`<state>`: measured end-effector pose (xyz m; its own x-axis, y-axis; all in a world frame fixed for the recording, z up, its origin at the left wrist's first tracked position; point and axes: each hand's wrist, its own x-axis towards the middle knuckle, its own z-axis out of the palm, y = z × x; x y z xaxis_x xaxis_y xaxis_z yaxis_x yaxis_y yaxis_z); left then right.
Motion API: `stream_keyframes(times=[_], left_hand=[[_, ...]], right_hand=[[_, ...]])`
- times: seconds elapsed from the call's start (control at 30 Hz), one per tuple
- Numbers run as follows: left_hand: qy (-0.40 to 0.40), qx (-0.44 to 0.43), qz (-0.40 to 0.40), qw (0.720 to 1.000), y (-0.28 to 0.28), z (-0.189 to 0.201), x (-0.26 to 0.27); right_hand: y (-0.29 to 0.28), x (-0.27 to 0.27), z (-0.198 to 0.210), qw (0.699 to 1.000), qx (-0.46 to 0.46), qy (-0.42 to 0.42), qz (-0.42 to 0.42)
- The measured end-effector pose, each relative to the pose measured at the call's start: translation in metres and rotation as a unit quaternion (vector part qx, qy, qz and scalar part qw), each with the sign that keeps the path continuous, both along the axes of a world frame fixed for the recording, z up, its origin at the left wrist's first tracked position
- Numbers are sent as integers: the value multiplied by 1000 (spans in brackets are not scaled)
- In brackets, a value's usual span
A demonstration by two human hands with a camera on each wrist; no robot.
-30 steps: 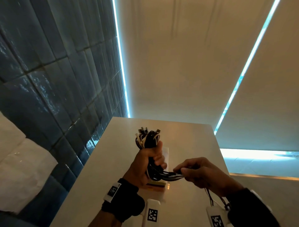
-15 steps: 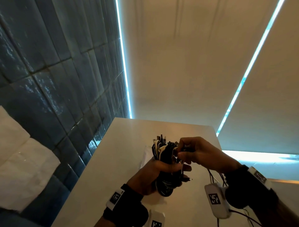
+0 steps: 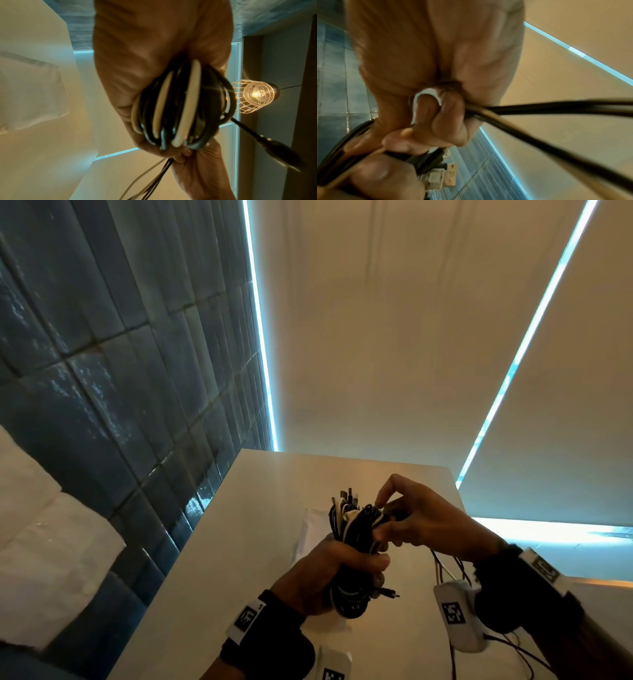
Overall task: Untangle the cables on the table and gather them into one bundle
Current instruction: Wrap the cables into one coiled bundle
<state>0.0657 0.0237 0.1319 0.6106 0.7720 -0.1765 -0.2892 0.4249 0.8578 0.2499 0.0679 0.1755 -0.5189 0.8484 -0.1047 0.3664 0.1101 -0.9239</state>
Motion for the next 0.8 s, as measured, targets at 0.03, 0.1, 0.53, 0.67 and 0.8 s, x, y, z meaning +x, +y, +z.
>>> stream_keyframes(times=[0.03, 0.1, 0.53, 0.67, 0.8], left_hand=[[-6, -4, -2, 1000, 0, 0, 0], [-15, -22, -2, 1000, -1, 0, -1], [0, -104, 83, 991, 13, -16, -23], [-21, -82, 134, 987, 18, -18, -26], [-15, -86, 189, 978, 17, -25, -20]], right_hand=[[0, 1, 1, 1000, 1, 0, 5], [0, 3, 1, 1000, -1, 2, 11], [-23, 43, -51, 988, -84, 115, -54], [-38, 53, -68, 979, -112, 151, -85], [-47, 43, -73, 968, -95, 156, -173]])
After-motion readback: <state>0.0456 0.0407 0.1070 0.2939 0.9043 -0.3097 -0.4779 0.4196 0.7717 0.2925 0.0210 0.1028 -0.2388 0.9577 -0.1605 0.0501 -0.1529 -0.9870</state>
